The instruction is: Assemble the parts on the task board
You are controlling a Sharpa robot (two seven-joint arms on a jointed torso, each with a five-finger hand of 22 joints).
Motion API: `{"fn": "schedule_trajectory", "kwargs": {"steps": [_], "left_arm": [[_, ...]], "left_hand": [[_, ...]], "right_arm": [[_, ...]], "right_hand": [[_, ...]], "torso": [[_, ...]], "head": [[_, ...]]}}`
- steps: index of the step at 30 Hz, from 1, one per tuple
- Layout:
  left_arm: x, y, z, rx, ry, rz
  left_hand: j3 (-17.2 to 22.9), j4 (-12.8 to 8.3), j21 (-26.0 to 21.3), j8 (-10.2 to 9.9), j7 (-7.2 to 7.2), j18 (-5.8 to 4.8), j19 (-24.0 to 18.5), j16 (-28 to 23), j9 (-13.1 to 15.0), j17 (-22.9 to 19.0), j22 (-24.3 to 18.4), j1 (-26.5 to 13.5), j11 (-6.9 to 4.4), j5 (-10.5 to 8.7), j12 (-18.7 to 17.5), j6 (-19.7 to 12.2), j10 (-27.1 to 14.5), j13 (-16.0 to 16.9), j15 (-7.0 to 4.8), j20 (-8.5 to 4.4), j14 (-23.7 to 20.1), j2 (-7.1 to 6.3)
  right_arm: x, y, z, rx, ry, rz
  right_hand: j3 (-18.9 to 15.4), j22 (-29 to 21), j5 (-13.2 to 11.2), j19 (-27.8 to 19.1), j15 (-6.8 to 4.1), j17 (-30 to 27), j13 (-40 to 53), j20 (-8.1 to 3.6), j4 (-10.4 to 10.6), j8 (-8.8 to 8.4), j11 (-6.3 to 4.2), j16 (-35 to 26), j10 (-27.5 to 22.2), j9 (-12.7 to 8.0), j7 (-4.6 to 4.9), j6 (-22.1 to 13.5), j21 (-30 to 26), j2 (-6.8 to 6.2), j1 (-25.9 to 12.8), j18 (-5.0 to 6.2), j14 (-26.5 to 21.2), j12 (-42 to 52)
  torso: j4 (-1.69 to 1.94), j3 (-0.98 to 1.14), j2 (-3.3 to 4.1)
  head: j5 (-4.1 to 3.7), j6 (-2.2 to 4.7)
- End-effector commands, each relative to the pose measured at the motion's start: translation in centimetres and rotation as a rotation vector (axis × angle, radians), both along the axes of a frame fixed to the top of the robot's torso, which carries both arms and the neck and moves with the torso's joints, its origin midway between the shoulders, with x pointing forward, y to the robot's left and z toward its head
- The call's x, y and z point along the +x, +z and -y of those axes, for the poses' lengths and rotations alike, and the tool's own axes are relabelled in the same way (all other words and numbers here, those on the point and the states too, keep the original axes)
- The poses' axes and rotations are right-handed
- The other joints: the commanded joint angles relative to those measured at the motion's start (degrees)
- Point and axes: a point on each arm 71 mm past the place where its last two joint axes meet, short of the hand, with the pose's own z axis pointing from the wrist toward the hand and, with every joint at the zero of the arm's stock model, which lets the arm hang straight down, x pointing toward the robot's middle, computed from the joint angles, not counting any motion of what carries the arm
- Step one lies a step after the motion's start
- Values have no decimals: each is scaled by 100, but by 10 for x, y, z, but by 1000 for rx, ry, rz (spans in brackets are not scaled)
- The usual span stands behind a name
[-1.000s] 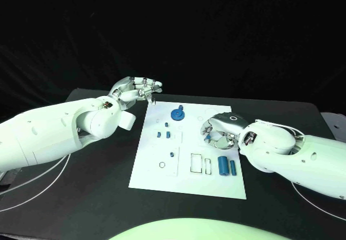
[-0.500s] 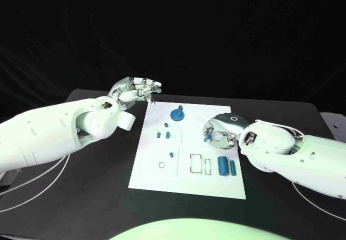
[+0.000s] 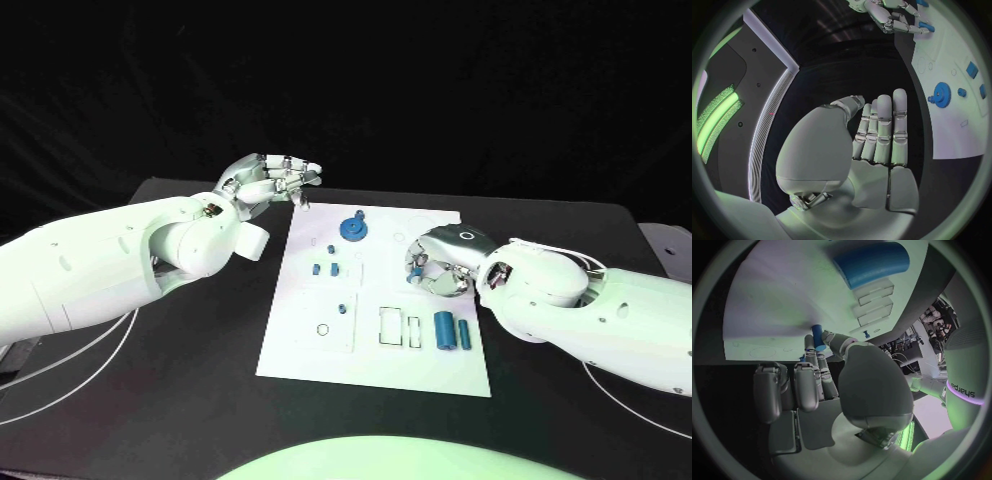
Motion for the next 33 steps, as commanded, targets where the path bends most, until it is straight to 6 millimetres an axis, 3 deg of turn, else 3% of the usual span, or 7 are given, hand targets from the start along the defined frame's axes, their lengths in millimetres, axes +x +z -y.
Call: {"fn": "schedule_trajectory", "kwargs": {"steps": [1, 9, 18, 26, 33], "left_arm": [[0, 1, 2, -12, -17, 1], [0, 1, 2, -12, -17, 1], [1, 0, 1, -10, -13, 1], [2, 0, 4, -12, -16, 2], [3, -1, 8, -15, -23, 2]], "left_hand": [[3, -34, -19, 2, 6, 82, -37, -26, 8, -6, -7, -66, 5, 4, 25, -42, -38, 6, 3, 20, -52, -6], [3, -34, -19, 2, 6, 82, -37, -26, 8, -6, -7, -66, 5, 4, 25, -42, -38, 6, 3, 20, -52, -6], [3, -34, -19, 2, 6, 82, -37, -26, 8, -6, -7, -66, 5, 4, 25, -42, -38, 6, 3, 20, -52, -6], [3, -34, -19, 2, 6, 82, -37, -26, 8, -6, -7, -66, 5, 4, 25, -42, -38, 6, 3, 20, -52, -6], [9, -31, -26, 4, 4, 82, -35, -26, 10, -8, -11, -78, 3, 5, 40, -43, -47, 11, 4, 21, -51, 7]], "right_arm": [[-1, 3, -1, 29, -2, 29], [-4, 9, 1, 82, -16, 60], [-22, 30, -3, 144, 10, 67], [-50, 39, -43, 228, 121, 26], [-71, 28, -91, 265, 238, -29]], "right_hand": [[16, 1216, -32, 288, -46, 1, 20, -42, -20, 68, -71, 15, 136, 57, -25, 64, 47, 142, 69, -86, 246, 27], [29, 1241, -27, 313, -69, -9, 30, -68, -82, 117, -93, 11, 197, 113, -30, 83, 108, 169, 109, -99, 247, 22], [31, 1253, -21, 326, -72, -9, 33, -74, -114, 131, -93, 12, 212, 133, -21, 85, 139, 161, 127, -106, 248, 16], [33, 1248, -4, 319, -69, -29, 32, -77, -138, 130, -84, 1, 210, 145, -4, 69, 121, 151, 134, -103, 245, -1], [44, 1241, 26, 311, -63, -45, 30, -76, -154, 127, -75, -7, 201, 155, 8, 49, 99, 158, 138, -98, 242, -19]], "torso": [[6, -4, 0], [8, -6, -5], [-9, -9, -10], [-22, -1, -19], [7, -8, -27]], "head": [[-3, -7], [13, -13], [70, -20], [195, -56], [255, -42]]}}
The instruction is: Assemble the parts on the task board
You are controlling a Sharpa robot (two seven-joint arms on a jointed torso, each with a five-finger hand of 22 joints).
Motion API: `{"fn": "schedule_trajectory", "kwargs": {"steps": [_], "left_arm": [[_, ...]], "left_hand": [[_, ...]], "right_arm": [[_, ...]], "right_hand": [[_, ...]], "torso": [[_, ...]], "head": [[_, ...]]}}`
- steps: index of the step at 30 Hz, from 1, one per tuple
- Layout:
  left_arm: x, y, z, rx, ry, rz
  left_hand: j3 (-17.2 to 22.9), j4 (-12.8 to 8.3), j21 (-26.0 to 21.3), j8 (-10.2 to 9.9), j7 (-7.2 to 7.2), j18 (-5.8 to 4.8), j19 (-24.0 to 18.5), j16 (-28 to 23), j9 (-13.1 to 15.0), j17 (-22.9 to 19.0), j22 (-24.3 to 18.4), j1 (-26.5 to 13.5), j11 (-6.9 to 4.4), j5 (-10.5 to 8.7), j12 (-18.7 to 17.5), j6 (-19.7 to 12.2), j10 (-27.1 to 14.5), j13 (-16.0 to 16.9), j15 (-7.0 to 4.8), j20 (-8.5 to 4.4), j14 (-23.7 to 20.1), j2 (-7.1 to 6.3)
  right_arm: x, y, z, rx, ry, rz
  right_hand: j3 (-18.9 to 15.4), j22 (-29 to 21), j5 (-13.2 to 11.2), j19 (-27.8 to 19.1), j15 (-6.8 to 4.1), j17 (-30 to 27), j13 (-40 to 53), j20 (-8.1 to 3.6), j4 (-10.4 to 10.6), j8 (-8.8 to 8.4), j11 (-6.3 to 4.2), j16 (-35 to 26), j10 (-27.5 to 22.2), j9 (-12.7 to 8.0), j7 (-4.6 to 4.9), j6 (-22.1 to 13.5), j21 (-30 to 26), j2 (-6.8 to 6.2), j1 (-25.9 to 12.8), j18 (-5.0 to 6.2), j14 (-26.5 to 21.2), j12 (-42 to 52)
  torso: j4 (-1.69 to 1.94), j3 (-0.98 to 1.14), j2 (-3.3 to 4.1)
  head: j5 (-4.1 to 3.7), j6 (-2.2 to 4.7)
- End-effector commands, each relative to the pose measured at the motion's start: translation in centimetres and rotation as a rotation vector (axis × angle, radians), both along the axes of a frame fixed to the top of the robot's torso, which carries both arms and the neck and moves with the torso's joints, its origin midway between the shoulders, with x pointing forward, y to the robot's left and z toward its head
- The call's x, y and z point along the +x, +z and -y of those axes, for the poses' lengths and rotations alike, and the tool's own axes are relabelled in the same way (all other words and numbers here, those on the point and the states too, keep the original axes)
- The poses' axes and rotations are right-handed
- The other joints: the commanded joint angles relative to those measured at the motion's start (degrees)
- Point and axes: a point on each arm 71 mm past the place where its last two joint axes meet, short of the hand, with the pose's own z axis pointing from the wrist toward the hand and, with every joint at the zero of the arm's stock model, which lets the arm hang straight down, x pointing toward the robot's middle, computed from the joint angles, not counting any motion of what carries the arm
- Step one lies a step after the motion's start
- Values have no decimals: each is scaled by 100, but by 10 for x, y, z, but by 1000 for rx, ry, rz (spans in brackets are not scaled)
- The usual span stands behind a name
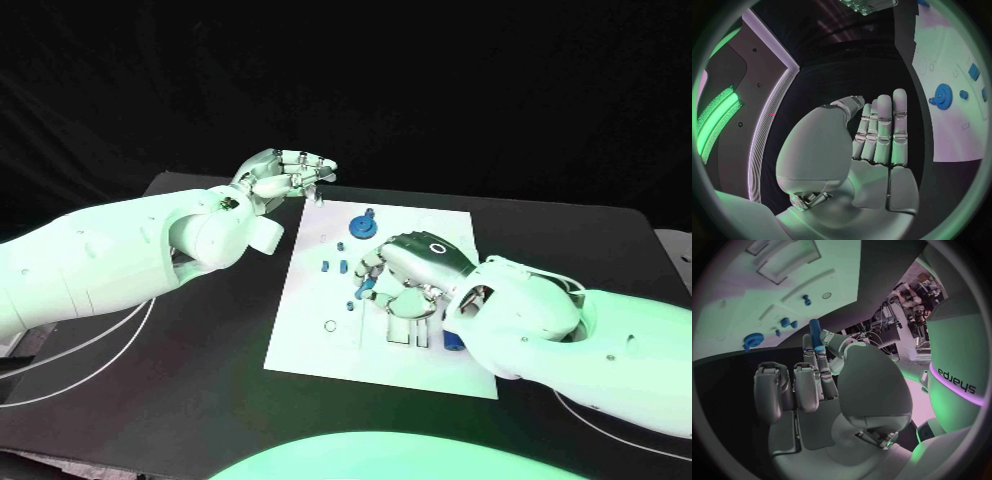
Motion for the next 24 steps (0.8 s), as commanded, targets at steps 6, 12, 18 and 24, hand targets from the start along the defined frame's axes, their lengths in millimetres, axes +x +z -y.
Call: {"fn": "schedule_trajectory", "kwargs": {"steps": [6, 12, 18, 24], "left_arm": [[0, 0, 6, -15, -25, 1], [-1, 0, 8, -16, -29, 0], [-1, 0, 8, -16, -30, -1], [-1, 0, 8, -17, -32, -1]], "left_hand": [[10, -33, -28, 5, 3, 82, -34, -25, 6, -10, -6, -57, 3, 5, 45, -44, -49, 7, 3, 21, -51, -15], [10, -33, -28, 5, 3, 82, -34, -25, 6, -10, -6, -57, 3, 5, 45, -44, -49, 7, 3, 21, -51, -15], [10, -33, -28, 5, 3, 82, -34, -25, 6, -10, -6, -57, 3, 5, 45, -44, -49, 7, 3, 21, -51, -15], [10, -33, -28, 5, 3, 82, -34, -25, 6, -10, -6, -57, 3, 5, 45, -44, -49, 7, 3, 21, -51, -15]], "right_arm": [[-11, -18, -28, 9, 75, -32], [-11, -34, -38, -4, 86, -45], [-12, -44, -44, -18, 90, -55], [-10, -52, -47, -37, 88, -56]], "right_hand": [[3, 1236, 51, 309, -19, -13, 3, -36, -50, 12, -111, -10, 156, 7, 42, -31, -9, 55, 60, -96, 240, -22], [5, 1237, 60, 310, -18, -10, 3, -35, -53, 11, -109, -8, 155, 10, 45, -36, -7, 56, 60, -97, 241, -26], [5, 1237, 60, 310, -18, -10, 3, -35, -53, 11, -109, -8, 155, 10, 45, -36, -7, 56, 60, -97, 241, -26], [6, 1238, 72, 311, -15, -9, 3, -34, -58, 10, -105, -8, 152, 14, 50, -43, -3, 56, 58, -98, 241, -33]], "torso": [[6, -13, 0], [4, -2, 10], [12, -1, 7], [8, 2, 7]], "head": [[133, -15], [190, -41], [210, -77], [239, -107]]}}
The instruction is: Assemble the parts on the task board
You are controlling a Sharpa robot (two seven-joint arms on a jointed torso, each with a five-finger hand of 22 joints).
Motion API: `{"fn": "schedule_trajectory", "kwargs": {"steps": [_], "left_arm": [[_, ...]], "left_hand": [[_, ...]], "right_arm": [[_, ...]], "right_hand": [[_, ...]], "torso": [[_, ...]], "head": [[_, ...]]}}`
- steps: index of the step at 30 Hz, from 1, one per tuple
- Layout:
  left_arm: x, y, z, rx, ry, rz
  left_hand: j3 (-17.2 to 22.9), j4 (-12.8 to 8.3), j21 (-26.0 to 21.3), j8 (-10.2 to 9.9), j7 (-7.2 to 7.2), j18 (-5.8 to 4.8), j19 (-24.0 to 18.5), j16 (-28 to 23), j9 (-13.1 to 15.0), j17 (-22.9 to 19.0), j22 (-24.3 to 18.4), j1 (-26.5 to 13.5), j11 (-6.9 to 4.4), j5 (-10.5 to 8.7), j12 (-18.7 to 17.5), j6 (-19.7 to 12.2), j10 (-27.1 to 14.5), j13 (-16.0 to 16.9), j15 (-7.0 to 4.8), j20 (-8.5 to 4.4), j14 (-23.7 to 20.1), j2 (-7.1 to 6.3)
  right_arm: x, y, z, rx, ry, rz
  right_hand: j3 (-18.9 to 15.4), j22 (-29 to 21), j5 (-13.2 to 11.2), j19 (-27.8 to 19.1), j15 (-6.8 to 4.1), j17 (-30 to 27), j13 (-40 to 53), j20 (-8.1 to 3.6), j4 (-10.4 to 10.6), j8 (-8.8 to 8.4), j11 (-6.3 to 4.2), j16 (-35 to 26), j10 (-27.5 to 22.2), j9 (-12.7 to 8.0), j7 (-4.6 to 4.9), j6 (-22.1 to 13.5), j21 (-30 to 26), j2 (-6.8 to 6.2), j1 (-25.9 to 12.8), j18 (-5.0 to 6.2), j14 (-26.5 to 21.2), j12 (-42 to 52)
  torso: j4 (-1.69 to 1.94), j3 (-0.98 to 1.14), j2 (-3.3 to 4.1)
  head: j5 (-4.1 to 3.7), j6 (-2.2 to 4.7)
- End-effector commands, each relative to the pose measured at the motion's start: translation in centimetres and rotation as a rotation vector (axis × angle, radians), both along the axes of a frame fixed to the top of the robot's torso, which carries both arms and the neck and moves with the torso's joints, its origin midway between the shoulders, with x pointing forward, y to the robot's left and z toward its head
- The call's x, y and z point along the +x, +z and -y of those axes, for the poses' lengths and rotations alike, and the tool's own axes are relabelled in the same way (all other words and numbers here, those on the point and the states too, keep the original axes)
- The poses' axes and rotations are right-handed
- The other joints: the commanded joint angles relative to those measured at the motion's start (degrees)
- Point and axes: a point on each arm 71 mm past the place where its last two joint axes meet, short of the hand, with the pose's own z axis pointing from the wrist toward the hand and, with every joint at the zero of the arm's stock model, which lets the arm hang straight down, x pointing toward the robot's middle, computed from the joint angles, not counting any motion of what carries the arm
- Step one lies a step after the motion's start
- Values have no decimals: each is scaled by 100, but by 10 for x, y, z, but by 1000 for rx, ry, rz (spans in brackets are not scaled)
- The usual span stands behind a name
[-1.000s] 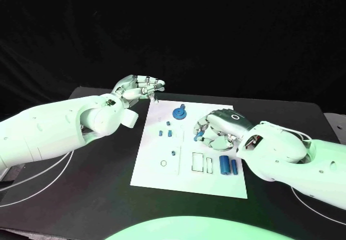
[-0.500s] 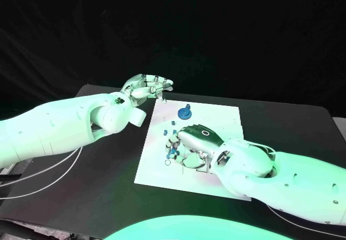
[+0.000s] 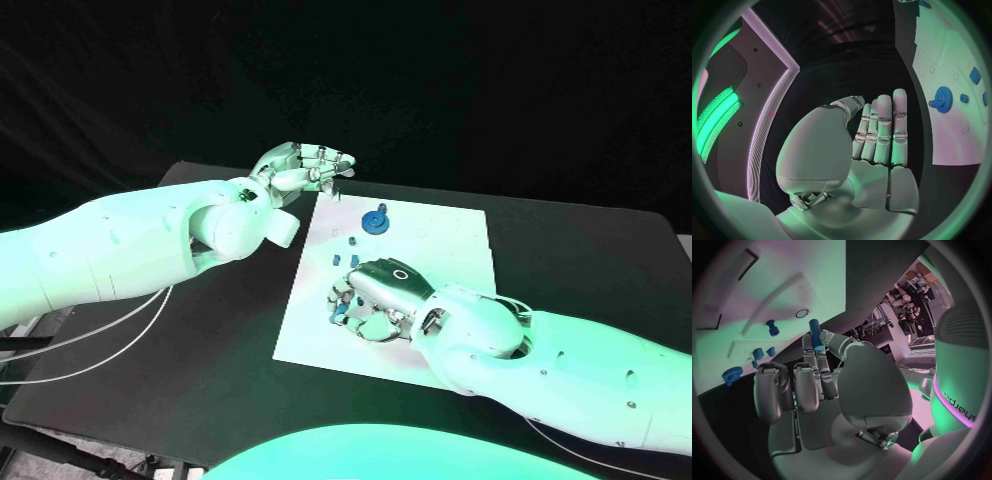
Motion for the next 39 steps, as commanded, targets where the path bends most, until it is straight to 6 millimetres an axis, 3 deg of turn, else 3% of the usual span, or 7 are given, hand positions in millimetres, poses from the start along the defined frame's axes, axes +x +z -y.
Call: {"fn": "schedule_trajectory", "kwargs": {"steps": [1, 33, 39], "left_arm": [[-1, 1, 3, -14, -20, 1], [-1, 1, 1, -11, -17, -2], [-1, 1, 1, -11, -17, -2]], "left_hand": [[10, -33, -28, 5, 3, 83, -34, -25, 7, -5, -7, -57, 3, 5, 16, -44, -49, 8, 3, 21, -51, -15], [11, -31, -35, 10, 1, 83, -33, -25, 11, -7, -12, -72, 1, 4, 34, -43, -56, 13, 3, 22, -51, -12], [11, -31, -35, 10, 1, 83, -33, -25, 11, -7, -12, -72, 1, 4, 34, -43, -56, 13, 3, 22, -51, -12]], "right_arm": [[0, -4, -1, -28, 18, 19], [3, -16, -6, -114, 19, 49], [2, -16, -9, -116, 24, 53]], "right_hand": [[12, 1240, 21, 311, -16, -7, 10, -34, -33, 17, -124, -8, 132, 9, 34, -23, -3, 57, 57, -98, 241, 11], [-1, 1236, 26, 305, -7, -16, 11, -28, -43, 15, -113, -11, 125, 25, 43, -43, -20, 42, 30, -94, 241, -12], [-32, 1199, 74, 255, 90, -73, -47, 38, -3, -159, 8, -37, -159, -15, 159, -293, -151, -104, -169, -71, 226, -215]], "torso": [[2, 3, 0], [-4, -3, -2], [-3, -6, -5]], "head": [[17, -25], [23, -70], [13, -66]]}}
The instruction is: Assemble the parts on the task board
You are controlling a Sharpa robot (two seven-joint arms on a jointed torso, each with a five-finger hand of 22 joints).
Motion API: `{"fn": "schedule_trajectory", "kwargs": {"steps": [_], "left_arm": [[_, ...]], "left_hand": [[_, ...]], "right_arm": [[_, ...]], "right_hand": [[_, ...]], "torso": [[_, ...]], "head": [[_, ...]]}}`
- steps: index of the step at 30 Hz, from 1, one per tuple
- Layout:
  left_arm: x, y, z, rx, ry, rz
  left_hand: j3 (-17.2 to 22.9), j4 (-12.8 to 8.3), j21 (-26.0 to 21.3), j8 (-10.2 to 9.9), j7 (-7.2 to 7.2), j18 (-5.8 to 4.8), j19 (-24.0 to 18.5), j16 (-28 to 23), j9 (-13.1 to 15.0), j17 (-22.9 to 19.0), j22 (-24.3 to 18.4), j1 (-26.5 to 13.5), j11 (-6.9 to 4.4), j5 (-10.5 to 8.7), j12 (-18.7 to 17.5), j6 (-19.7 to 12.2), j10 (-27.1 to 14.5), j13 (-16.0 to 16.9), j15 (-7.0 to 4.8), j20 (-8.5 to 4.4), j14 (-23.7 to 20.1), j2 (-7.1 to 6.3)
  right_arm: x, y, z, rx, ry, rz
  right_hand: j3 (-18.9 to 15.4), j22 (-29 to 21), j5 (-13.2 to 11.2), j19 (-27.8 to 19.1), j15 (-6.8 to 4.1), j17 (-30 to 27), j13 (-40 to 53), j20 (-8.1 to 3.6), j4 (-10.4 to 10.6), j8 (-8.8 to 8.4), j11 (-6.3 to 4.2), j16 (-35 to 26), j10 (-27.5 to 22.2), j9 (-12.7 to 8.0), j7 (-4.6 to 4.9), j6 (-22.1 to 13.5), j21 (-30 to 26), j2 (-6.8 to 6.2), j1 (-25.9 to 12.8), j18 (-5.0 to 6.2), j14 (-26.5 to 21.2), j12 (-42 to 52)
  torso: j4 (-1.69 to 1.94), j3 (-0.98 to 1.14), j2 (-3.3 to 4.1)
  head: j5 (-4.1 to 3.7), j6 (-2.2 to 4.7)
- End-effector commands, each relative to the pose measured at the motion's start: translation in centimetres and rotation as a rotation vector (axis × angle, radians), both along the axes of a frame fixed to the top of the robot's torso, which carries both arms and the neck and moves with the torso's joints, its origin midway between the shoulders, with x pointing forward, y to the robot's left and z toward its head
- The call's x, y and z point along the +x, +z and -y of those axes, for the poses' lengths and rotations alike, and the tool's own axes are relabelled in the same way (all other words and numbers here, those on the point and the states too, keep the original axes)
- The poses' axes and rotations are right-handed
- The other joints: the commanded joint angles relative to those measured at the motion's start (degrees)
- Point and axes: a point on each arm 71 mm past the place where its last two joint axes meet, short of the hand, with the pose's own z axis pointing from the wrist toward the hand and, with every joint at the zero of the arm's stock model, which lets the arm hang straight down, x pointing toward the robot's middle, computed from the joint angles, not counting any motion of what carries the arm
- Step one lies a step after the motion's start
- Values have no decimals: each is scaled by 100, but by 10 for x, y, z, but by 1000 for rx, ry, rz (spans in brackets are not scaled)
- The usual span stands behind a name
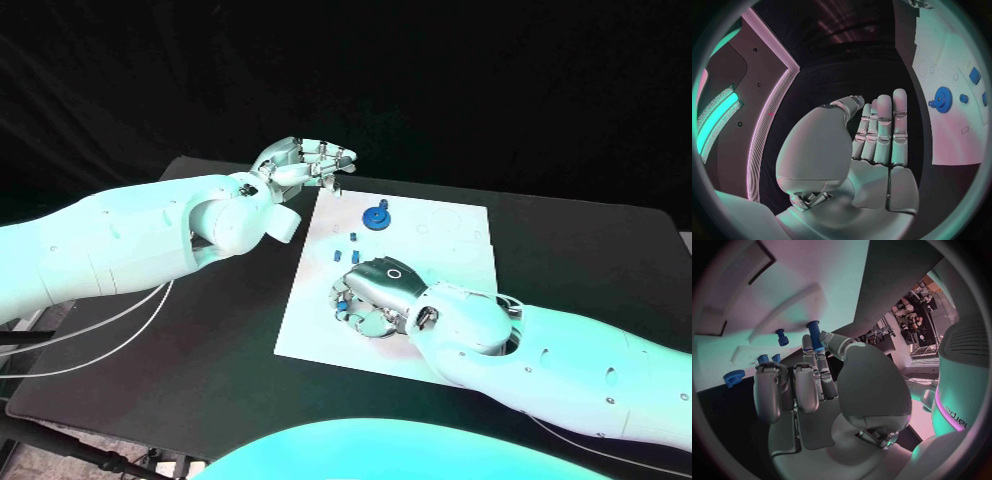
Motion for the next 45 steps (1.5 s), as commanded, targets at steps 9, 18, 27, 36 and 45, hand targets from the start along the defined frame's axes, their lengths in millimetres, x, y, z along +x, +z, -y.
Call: {"fn": "schedule_trajectory", "kwargs": {"steps": [9, 18, 27, 36, 45], "left_arm": [[-1, 1, 2, -12, -15, 1], [-1, 1, 1, -10, -13, -1], [-1, 1, 0, -9, -12, -3], [-1, 1, -1, -8, -11, -3], [-1, 0, -3, -5, -6, -4]], "left_hand": [[12, -30, -39, 11, 0, 83, -32, -25, 7, -10, -8, -57, 1, 4, 41, -44, -61, 12, 3, 23, -51, 15], [12, -30, -39, 11, 0, 83, -32, -25, 7, -10, -8, -57, 1, 4, 41, -44, -61, 12, 3, 23, -51, 15], [12, -30, -39, 11, 0, 83, -32, -25, 7, -10, -8, -57, 1, 4, 41, -44, -61, 12, 3, 23, -51, 15], [12, -30, -39, 11, 0, 83, -32, -25, 7, -10, -8, -57, 1, 4, 41, -44, -61, 12, 3, 23, -51, 15], [14, -29, -43, 12, 0, 83, -31, -25, 9, -11, -11, -62, 1, 4, 48, -47, -67, 13, 3, 23, -52, 18]], "right_arm": [[-3, -4, -3, -31, 14, 7], [-4, -3, -2, -18, 14, 12], [-4, 1, 3, 25, -5, 32], [-8, 12, 19, 115, -13, 61], [10, 46, 82, 266, -170, -31]], "right_hand": [[-88, 1140, 99, 185, 132, -88, -99, 120, 73, -270, 115, -71, -458, -110, 89, -334, -236, -295, -344, -32, 189, -75], [-135, 1116, 100, 160, 145, -129, -120, 140, 90, -320, 126, -92, -558, -124, 85, -379, -310, -357, -402, -17, 176, -64], [-402, 821, 136, -135, 201, -472, -281, 196, 70, -568, 201, -301, -1272, -196, 97, -720, -1146, -455, -405, 142, 66, -37], [-1310, 541, 234, -292, 209, -952, -381, 212, 198, -689, 209, -616, -1567, -202, 15, -878, -1796, -374, -325, 242, -61, 243], [-1700, 740, 259, -12, 134, -736, -318, 132, 436, -632, 125, -481, -883, -178, 140, -572, -1214, -151, -172, 128, 68, 846]], "torso": [[4, -1, -3], [0, 6, -1], [4, 9, -2], [-3, 8, -5], [-44, -2, -32]], "head": [[-10, 2], [2, -1], [-7, 4], [-51, 41], [-187, 126]]}}
